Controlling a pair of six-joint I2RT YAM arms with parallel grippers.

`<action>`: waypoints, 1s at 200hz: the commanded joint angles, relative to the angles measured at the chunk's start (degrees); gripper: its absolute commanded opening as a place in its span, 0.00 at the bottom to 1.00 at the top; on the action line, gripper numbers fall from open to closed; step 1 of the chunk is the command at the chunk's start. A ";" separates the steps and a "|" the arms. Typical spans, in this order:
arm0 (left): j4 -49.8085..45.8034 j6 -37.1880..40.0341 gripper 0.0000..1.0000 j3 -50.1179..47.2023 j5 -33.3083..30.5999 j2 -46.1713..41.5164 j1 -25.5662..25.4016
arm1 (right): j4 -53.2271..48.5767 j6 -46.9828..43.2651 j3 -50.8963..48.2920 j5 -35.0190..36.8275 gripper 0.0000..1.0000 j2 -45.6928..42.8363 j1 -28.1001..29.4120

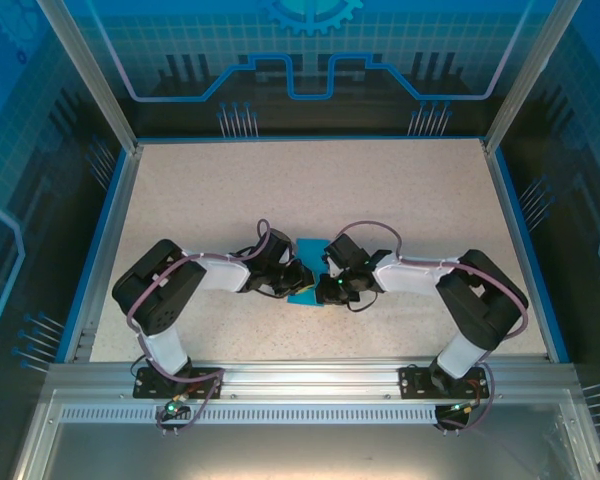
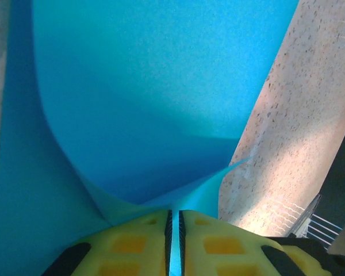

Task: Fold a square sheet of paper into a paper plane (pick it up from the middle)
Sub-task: Fold the triangle a second time at the center of the table.

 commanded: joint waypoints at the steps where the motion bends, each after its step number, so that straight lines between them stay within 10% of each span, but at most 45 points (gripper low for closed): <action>1: -2.26 0.13 0.16 1.06 0.17 1.71 -0.41 | 0.47 -0.98 1.14 -0.50 0.13 -1.67 -0.51; 200: -6.91 8.92 0.18 5.75 -0.21 2.56 5.13 | -5.66 -1.65 -3.84 2.97 0.12 3.34 -1.48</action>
